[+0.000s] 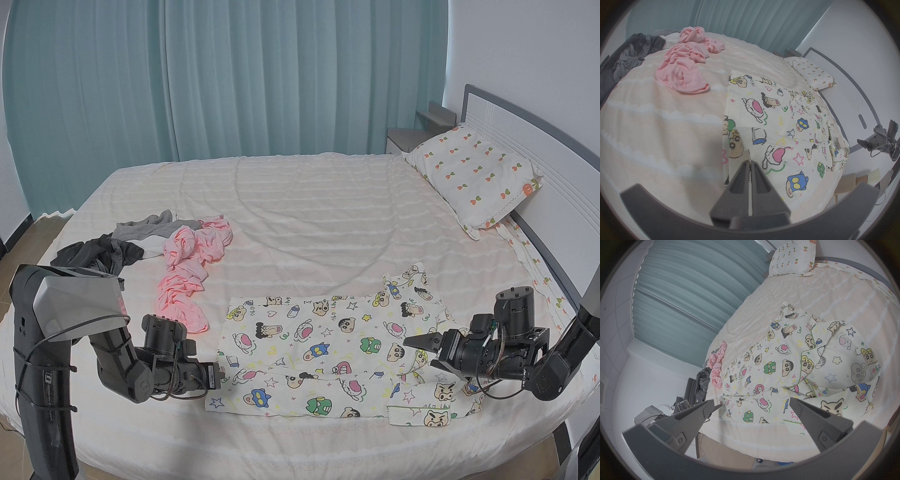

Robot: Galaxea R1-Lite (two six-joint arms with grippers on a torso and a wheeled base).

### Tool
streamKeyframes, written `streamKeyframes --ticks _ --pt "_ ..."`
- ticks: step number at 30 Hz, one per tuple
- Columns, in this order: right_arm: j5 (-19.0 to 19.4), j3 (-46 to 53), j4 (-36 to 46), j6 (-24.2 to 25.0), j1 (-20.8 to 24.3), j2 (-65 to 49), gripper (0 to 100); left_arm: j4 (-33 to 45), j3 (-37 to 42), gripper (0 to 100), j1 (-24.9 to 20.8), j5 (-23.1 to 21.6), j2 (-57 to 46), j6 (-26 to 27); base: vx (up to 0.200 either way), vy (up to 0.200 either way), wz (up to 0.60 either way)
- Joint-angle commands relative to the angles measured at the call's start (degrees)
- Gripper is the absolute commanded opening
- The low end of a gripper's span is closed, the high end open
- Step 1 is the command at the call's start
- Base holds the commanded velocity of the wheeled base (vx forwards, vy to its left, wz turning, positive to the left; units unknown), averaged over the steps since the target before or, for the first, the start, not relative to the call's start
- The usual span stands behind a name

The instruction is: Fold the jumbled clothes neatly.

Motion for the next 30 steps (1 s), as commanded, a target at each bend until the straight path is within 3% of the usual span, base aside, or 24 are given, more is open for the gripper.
streamKeyframes --ticks 1,16,17,30 --pt "0.01 0.06 0.00 0.01 0.01 0.06 100 -0.04 0.80 0 0.30 0.12 -1.55 0.14 0.000 0.000 0.00" --pt "-0.07 0.06 0.00 0.01 -0.07 0.58 100 -0.04 -2.19 0 1.88 0.12 0.56 0.23 0.000 0.000 0.00" --pt "-0.07 0.06 0.00 0.01 -0.16 0.58 100 -0.04 -2.37 100 1.79 0.12 0.65 0.23 0.000 0.000 0.00" --pt "-0.07 0.06 0.00 -0.08 0.01 1.46 100 -0.04 -4.48 100 -0.49 0.12 1.70 0.14 0.000 0.000 0.00"
